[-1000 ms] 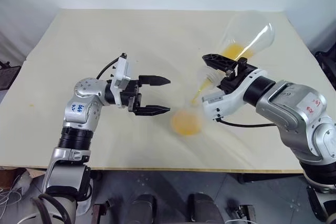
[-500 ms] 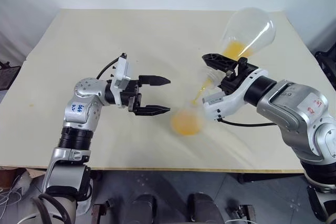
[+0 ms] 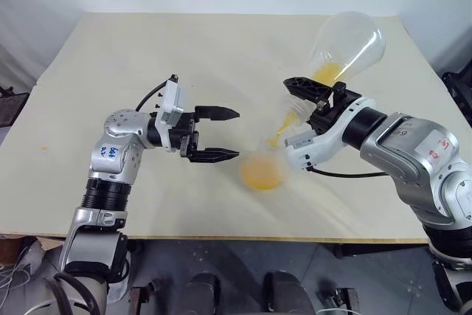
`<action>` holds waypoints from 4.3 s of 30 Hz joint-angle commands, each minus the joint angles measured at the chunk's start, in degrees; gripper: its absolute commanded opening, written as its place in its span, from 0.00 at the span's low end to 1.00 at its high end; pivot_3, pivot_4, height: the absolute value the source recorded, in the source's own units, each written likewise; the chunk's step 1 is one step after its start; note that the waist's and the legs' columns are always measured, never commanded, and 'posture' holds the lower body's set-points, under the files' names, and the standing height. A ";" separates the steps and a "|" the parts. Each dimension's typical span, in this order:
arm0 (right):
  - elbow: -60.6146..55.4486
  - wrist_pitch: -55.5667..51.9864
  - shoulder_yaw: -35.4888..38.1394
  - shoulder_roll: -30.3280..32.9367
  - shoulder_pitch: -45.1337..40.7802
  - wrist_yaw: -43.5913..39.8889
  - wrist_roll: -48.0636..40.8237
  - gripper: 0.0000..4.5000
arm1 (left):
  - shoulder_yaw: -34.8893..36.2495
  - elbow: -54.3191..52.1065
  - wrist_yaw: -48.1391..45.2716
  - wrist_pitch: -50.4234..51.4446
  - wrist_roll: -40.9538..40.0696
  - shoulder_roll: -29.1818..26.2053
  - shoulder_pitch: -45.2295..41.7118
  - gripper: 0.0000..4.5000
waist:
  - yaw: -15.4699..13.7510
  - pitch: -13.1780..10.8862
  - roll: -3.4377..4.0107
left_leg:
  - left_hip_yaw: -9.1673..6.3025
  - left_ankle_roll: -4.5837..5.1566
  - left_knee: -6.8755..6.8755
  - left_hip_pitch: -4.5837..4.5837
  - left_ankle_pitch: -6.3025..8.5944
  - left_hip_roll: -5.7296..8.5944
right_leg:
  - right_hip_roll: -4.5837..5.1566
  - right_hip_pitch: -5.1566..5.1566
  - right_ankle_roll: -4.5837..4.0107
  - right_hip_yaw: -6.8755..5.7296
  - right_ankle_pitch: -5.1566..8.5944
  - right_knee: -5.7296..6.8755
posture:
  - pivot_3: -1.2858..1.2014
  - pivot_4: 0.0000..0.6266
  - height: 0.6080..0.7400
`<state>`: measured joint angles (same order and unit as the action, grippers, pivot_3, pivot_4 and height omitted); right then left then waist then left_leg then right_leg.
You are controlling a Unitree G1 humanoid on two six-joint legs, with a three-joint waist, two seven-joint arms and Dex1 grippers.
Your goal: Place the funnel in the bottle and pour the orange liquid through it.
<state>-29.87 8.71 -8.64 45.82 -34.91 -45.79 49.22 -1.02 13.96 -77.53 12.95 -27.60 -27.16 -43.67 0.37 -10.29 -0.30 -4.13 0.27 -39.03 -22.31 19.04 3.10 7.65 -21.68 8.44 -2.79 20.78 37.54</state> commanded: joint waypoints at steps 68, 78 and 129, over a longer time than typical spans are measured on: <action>0.22 1.36 3.31 0.04 -1.86 3.20 0.32 0.55 | 0.80 -1.06 0.09 -0.86 -0.45 -0.02 -1.30 1.00 | 0.01 0.00 0.00 | 0.00 0.00 0.00 0.00 0.00 0.00 | 0.00 0.00 0.00 0.00 0.00 0.00 | 0.52 0.24 1.00; -4.99 -14.72 6.36 -7.55 -0.10 -4.70 -11.65 0.55 | 0.83 -0.56 0.22 -1.10 -0.24 0.03 -1.27 1.00 | 0.03 0.00 0.00 | -0.02 0.00 -0.01 0.00 0.00 -0.01 | 0.00 0.01 0.00 -0.01 0.00 0.04 | 0.52 0.24 1.00; 18.59 -44.96 39.98 -19.67 7.20 13.85 -62.57 0.84 | 2.63 -3.41 0.36 1.41 -0.76 -4.31 0.68 1.00 | 1.32 0.04 0.07 | -0.03 -0.01 0.04 0.10 0.00 -0.02 | 0.03 -0.02 0.00 0.03 0.00 0.25 | 0.52 0.24 1.00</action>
<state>-10.46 -37.84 31.20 24.64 -27.91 -32.68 -11.91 0.09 12.30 -77.29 14.36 -27.26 -30.48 -43.04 1.68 -10.26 -0.24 -4.16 0.26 -39.00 -22.21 19.03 3.09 7.68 -21.71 8.44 -2.76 20.78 37.79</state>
